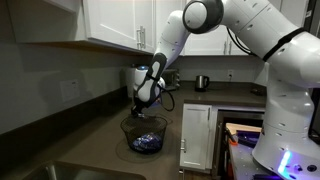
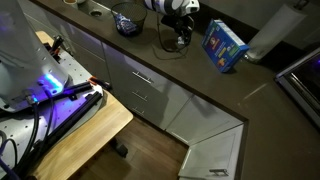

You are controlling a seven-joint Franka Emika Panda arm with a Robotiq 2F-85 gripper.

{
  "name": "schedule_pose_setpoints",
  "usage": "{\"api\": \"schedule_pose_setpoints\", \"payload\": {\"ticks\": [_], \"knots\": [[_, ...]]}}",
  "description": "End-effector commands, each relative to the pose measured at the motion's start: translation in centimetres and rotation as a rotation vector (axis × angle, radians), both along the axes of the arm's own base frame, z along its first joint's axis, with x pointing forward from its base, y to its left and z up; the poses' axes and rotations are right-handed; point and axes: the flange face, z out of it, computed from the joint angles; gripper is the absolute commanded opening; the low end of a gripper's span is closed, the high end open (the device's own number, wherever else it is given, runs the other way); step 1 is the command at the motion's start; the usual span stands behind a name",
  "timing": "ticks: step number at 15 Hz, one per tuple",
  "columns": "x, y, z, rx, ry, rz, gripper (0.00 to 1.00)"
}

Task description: Take the blue sachet and put it in the black basket

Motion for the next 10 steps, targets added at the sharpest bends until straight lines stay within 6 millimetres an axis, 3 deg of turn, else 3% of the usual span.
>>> {"api": "schedule_pose_setpoints", "payload": {"ticks": [1, 3, 5, 10], "knots": [[-1.1, -0.2, 2.3, -0.001, 0.028, -0.038, 0.08], [-2.3, -0.4, 4.0, 0.0, 0.022, -0.042, 0.03], [-4.1, -0.5, 6.0, 0.008, -0.009, -0.045, 0.08], [-10.5, -0.4, 11.7, 0.072, -0.038, -0.07, 0.08]]}}
